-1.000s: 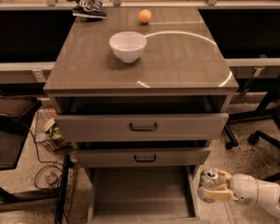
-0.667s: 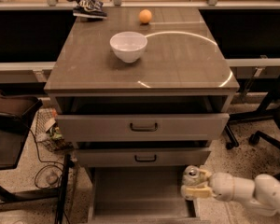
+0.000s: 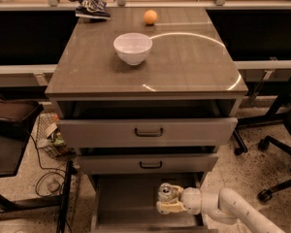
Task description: Place 7up can into bottom drawer
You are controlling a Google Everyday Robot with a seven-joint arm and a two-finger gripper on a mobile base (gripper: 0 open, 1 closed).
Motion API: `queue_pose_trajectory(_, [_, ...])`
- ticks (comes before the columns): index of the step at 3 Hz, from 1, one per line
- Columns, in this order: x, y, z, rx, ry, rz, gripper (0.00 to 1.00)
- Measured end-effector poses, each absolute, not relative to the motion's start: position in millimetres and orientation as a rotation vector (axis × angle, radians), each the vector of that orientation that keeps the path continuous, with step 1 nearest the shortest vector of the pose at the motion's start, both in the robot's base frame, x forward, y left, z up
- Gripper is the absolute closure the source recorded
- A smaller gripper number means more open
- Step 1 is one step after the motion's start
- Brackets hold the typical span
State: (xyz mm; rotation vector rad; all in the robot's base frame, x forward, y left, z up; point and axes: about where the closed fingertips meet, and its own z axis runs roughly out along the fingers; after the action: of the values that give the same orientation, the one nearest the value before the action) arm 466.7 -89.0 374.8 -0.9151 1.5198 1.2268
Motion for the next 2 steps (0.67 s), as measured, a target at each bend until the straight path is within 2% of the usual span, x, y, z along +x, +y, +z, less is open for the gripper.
queue_pose_trajectory(1, [464.5,-73.7,346.7,-0.921,1.536,1.184,1.0])
queue_pose_trajectory(2, [469.1,-62.9,332.6,-0.947,1.586,1.06,1.0])
